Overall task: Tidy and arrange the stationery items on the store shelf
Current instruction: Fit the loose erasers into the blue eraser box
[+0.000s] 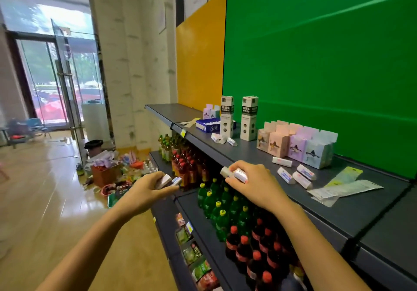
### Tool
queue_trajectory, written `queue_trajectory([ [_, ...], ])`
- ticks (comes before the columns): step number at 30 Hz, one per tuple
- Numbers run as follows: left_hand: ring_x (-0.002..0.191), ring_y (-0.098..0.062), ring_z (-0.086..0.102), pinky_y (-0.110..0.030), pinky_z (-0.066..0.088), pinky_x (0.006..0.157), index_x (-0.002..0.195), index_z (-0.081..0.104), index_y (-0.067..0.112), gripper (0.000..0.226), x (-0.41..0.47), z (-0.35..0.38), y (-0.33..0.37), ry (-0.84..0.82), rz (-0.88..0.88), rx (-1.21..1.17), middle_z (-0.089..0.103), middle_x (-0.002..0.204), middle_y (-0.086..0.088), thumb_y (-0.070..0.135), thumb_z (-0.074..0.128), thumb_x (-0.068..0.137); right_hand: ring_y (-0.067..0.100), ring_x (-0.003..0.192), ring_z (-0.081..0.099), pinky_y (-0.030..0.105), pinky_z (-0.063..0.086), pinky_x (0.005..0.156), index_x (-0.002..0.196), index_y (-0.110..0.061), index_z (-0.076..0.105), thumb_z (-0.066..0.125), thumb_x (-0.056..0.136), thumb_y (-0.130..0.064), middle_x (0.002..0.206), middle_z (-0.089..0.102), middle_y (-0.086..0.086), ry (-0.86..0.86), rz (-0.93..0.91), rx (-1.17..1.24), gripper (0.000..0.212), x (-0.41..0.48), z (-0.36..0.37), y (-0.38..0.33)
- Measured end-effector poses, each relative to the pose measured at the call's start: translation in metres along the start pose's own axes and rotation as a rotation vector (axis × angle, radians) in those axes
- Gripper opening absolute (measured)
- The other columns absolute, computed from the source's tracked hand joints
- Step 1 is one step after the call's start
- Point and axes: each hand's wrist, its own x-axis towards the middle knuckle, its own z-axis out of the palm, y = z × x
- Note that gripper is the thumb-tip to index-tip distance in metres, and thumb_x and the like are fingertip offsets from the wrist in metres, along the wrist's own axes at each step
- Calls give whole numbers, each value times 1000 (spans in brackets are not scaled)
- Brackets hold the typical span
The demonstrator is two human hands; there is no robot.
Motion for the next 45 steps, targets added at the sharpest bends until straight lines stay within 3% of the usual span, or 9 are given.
queue_trajectory([
  [8,59,-16,53,-27,40,54,83,63,8,30,111,-34,-70,28,-10,-8,62,71,-11,37,67,77,26,99,56,33,42,71,106,-33,56,54,85,-47,109,64,3,20,-9,-1,26,134,59,-6],
  [13,63,-30,56,-32,41,57,83,63,6,31,187,-58,-126,15,42,-14,62,74,-18,36,67,78,22,102,56,39,45,83,105,-34,56,53,85,-48,110,64,1,30,26,5,25,216,107,-10],
  [15,59,-22,53,-29,39,55,82,61,4,31,220,-70,-147,-13,64,-20,57,68,-10,35,66,80,23,106,56,43,40,92,108,-32,55,48,87,-51,111,64,1,42,59,-17,28,248,122,-15],
  [20,52,-9,46,-19,32,49,72,59,15,20,306,-97,-183,-90,150,11,54,62,1,32,66,81,31,104,55,38,43,82,109,-28,54,39,90,-55,114,63,9,65,149,12,36,321,143,-27],
  [24,46,-2,47,-11,32,44,71,59,15,19,374,-102,-199,-155,235,-28,54,57,4,28,67,81,34,108,54,44,46,89,106,-30,53,39,88,-57,119,61,9,77,205,-85,35,372,149,-22],
  [32,48,-10,41,-26,29,48,83,63,5,31,501,-72,-204,-302,394,-165,53,62,-3,34,69,79,30,107,55,36,45,82,114,-25,55,36,90,-57,123,60,10,123,364,-291,43,456,143,6],
  [38,57,-14,43,-22,30,50,81,64,2,36,589,-27,-182,-338,525,-143,61,69,-20,36,73,74,33,109,54,41,45,87,116,-21,55,44,89,-50,124,58,13,159,495,-435,40,503,127,34],
  [42,52,-10,35,-17,29,45,72,61,11,25,628,1,-160,-377,654,-136,48,56,3,32,74,74,33,108,55,40,45,89,115,-20,57,49,89,-42,122,59,12,202,578,-471,35,522,119,52],
  [45,54,-7,44,-12,32,45,79,62,14,22,652,21,-147,-430,725,-115,55,64,4,31,74,74,32,107,55,39,46,89,113,-22,58,53,88,-38,122,60,10,210,641,-497,30,531,117,64],
])
